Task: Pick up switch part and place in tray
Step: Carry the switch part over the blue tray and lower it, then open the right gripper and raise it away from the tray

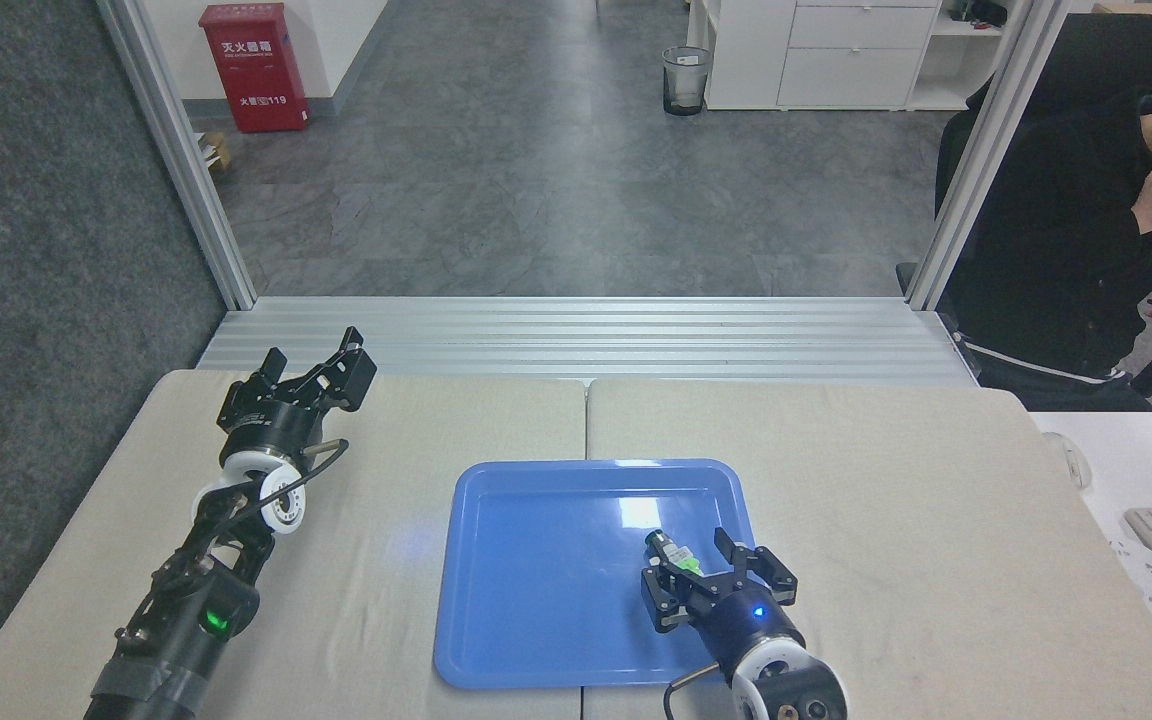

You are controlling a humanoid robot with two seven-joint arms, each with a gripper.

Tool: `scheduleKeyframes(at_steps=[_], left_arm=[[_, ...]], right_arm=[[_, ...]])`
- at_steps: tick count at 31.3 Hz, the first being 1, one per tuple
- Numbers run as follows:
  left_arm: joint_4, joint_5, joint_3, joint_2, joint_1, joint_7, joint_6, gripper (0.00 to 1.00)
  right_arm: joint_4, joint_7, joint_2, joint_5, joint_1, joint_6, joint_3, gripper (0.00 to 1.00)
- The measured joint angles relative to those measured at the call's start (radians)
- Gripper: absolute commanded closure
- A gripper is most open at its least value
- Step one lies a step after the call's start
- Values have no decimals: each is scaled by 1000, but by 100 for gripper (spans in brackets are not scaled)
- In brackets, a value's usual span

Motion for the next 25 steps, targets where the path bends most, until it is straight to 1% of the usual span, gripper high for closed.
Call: scheduleKeyframes(at_steps=[4,9,13,18,20,25], left_arm=[[0,0,0,0,0,0,0,0],[0,0,0,0,0,0,0,0],[0,0,0,0,0,0,0,0],[0,0,0,0,0,0,0,0],[0,0,0,0,0,0,0,0],[0,0,0,0,0,0,0,0]], right_arm=[[11,-19,6,1,-43,3,-13,1],[42,-72,10,0,-158,-2,-58,1],[87,-103,-3,0,-259,-9,-100,1],[149,-121,-41,-1,-343,-26,-142,1],[172,-124,-61,-1,-366,-63,-156,1],[228,-133,-115,-9,-402,-210,-184,1]])
